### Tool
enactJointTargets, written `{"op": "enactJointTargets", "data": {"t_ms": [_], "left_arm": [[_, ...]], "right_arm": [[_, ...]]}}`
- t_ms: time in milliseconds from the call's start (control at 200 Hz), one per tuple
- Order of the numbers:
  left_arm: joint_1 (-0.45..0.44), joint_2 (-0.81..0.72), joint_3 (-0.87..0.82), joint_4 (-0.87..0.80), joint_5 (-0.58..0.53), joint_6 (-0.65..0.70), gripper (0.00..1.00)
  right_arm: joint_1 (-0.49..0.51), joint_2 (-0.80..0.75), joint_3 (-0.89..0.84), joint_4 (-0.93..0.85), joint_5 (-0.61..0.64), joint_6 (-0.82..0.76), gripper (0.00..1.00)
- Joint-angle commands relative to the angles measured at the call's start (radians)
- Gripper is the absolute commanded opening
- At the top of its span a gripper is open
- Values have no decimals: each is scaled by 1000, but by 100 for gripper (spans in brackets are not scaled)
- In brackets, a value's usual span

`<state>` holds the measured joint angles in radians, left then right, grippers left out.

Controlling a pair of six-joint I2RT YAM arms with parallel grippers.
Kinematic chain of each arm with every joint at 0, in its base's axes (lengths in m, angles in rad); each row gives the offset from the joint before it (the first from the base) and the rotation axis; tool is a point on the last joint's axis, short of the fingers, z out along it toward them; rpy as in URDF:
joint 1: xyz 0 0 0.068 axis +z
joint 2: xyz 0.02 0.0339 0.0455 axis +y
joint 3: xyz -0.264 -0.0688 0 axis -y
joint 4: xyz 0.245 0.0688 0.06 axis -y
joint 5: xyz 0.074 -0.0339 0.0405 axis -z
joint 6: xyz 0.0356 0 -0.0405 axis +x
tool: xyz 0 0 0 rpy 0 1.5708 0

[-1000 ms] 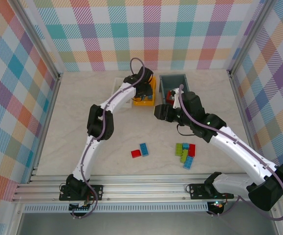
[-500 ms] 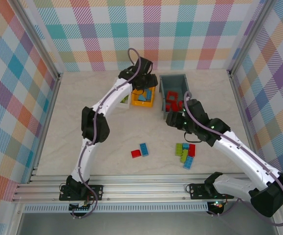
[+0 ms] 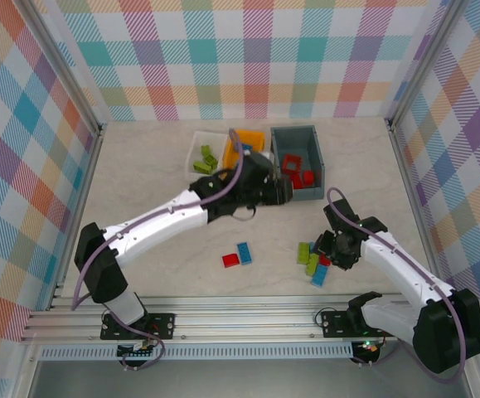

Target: Sort the legos into containers by color

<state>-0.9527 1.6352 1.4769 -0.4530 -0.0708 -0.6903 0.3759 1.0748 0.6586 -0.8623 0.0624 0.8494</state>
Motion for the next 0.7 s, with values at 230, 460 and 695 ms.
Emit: {"op": "enactJointTargets", "data": {"t_ms": [230,460,695], "left_arm": [[-96,-126,-206,80,-99,-119,60],[-103,-126,-195,73,-101,-120,60],[-104,-139,-198,66,-104,-119,60]], "right_arm": [[-12,70,-26,25,-1,-9,54],[-32,148,-17,76,-10,-49,55],[-75,226,-2,121,-17,-76,54]]}}
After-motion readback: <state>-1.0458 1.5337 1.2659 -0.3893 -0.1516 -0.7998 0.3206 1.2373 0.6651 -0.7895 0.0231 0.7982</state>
